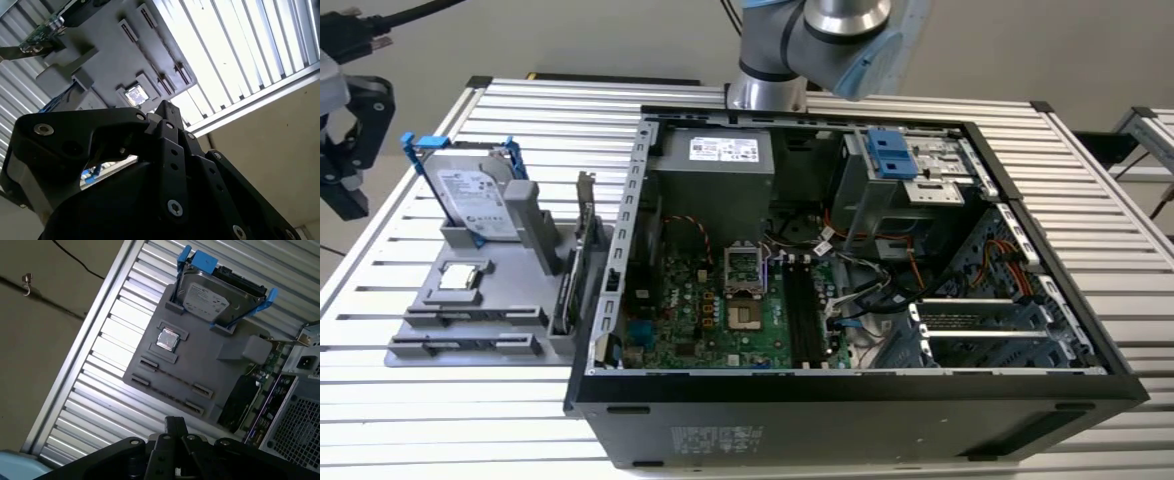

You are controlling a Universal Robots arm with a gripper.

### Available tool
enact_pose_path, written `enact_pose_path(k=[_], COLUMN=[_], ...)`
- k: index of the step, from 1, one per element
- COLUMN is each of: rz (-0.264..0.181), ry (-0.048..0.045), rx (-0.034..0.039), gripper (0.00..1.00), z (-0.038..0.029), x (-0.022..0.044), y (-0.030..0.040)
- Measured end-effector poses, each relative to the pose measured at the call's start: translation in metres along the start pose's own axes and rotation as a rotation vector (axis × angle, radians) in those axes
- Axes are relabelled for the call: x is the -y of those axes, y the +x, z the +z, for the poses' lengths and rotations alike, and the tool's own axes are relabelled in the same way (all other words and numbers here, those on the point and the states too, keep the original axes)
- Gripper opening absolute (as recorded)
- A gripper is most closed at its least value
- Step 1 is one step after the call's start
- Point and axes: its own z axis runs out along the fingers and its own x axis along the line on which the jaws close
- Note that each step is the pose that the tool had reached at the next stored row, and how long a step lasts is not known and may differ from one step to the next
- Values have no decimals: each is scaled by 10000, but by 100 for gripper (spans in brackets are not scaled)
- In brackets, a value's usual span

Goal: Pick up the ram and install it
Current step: 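Pick up the ram and move it above insertion slot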

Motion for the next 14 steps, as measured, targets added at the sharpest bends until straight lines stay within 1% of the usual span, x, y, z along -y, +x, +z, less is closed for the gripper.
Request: enact_pose_path(k=[9,14], rz=[-1007,-1673], ry=[-7,-12], rx=[-50,-83], gripper=[0,0], z=[0,0], x=[0,0], y=[0,0])
